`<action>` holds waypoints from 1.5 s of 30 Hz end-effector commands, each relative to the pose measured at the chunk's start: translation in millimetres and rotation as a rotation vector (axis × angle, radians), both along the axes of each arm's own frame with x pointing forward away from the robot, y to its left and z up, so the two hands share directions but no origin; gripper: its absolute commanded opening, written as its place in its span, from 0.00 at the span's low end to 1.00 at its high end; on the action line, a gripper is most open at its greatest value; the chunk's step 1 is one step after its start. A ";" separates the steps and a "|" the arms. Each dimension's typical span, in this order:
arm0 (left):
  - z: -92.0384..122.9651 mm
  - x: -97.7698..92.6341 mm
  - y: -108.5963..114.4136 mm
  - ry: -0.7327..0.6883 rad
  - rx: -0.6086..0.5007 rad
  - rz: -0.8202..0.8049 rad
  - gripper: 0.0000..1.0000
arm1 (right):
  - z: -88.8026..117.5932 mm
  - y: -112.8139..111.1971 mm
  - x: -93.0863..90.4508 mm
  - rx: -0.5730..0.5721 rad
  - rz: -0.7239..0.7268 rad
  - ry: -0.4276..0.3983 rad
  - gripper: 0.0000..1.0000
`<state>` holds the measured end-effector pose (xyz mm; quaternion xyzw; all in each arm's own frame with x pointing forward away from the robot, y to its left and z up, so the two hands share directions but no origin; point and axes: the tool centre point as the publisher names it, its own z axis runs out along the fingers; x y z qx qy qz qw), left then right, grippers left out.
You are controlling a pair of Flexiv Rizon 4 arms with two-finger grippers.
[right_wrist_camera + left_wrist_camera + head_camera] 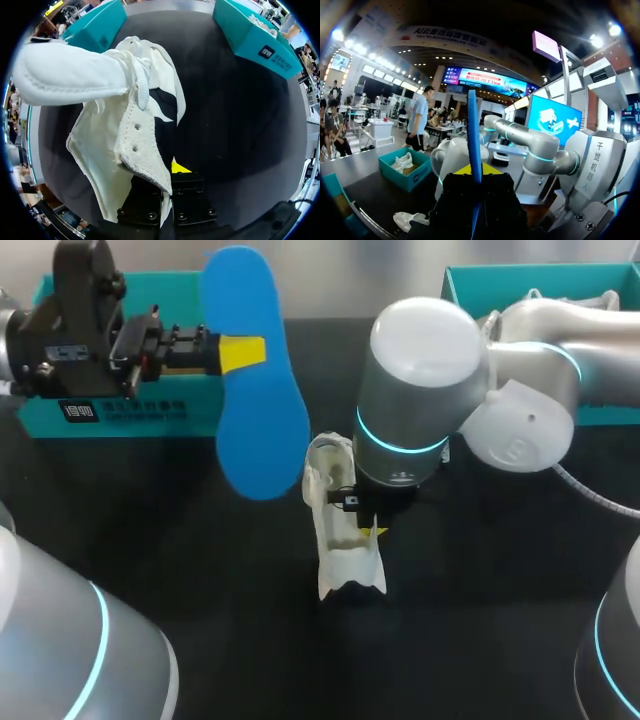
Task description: Take the shoe out of the shoebox, open the shoe tongue, remove and reinsert the insole, then place the shoe into the shoebox
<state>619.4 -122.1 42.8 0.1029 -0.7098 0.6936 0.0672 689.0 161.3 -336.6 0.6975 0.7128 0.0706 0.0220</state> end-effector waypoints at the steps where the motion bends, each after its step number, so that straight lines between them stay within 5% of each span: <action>1: -1.0 -4.4 9.4 0.004 0.005 0.009 0.00 | -3.6 3.4 -0.3 0.001 -0.007 0.015 0.00; 38: -1.8 -4.0 10.6 0.012 0.005 0.011 0.00 | -55.5 3.9 -12.9 0.128 -0.015 0.118 0.00; 40: -1.8 -4.0 10.6 0.012 0.005 0.011 0.00 | -54.8 3.5 -13.6 0.134 -0.017 0.121 0.48; 41: -1.8 -4.0 10.6 0.012 0.005 0.011 0.00 | -53.8 3.0 -13.8 0.134 -0.017 0.121 0.94; 45: -1.8 -4.0 10.6 0.012 0.005 0.011 0.00 | -46.2 -0.7 -14.2 0.141 -0.043 0.129 1.00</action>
